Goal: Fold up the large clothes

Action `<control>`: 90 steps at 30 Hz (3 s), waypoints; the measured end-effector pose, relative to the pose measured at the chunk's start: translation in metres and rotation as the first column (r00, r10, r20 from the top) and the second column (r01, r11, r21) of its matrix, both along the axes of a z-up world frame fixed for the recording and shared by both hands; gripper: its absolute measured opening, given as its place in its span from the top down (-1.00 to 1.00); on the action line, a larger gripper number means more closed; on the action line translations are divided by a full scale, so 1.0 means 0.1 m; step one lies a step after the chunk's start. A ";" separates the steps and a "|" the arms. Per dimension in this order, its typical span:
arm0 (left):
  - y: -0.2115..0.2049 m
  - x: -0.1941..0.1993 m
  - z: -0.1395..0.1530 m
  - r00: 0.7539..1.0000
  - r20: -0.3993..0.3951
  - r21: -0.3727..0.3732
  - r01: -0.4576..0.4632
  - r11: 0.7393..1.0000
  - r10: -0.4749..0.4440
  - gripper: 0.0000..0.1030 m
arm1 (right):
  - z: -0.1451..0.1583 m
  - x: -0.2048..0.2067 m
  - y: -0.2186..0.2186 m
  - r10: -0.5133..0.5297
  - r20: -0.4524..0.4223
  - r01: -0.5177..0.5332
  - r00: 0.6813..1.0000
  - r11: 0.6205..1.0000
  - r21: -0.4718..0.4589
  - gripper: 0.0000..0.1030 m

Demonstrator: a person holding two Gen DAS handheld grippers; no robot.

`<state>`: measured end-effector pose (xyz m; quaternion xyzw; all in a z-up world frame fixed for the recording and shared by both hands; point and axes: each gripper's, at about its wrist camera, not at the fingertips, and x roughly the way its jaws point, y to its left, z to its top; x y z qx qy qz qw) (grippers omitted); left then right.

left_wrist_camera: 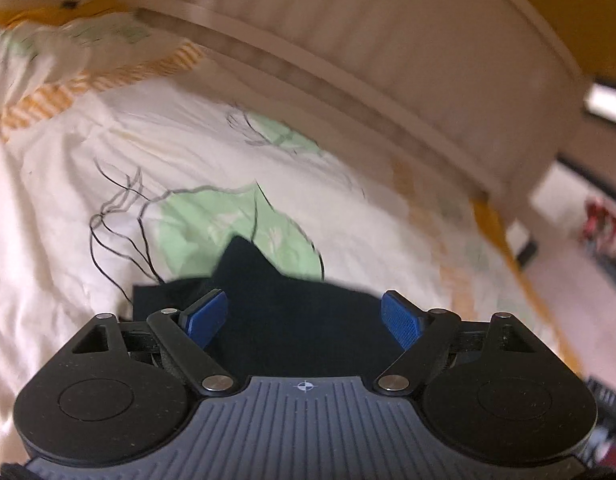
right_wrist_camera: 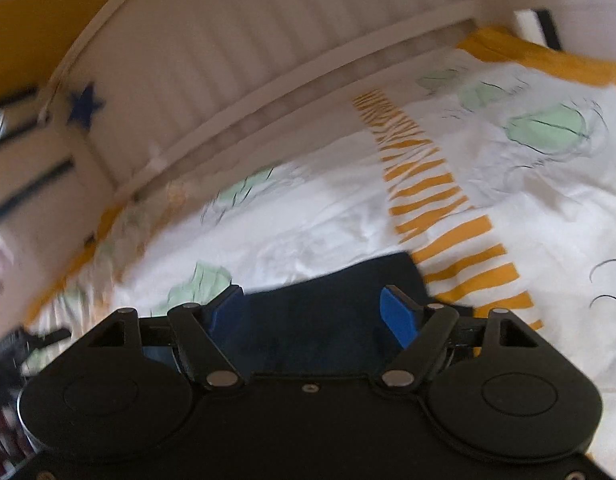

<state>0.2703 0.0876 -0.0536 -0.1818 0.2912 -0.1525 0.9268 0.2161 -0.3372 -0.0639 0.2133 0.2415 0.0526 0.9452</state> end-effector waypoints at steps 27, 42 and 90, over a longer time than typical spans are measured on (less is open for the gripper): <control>-0.57 0.67 -0.72 0.974 -0.227 0.361 0.109 0.926 -0.026 -0.99 | -0.59 0.94 0.84 0.020 -0.281 -0.119 0.960 0.933 -0.340 -0.95; -0.55 0.63 -0.62 0.971 -0.237 0.370 0.130 0.920 -0.042 -0.97 | -0.60 0.87 0.84 0.045 -0.257 -0.131 0.965 0.934 -0.331 -0.98; 0.46 0.01 -0.78 0.960 -0.273 0.106 0.092 0.990 -0.060 -0.97 | -0.80 -0.49 -0.74 0.048 -0.200 -0.011 0.979 0.984 0.181 -1.00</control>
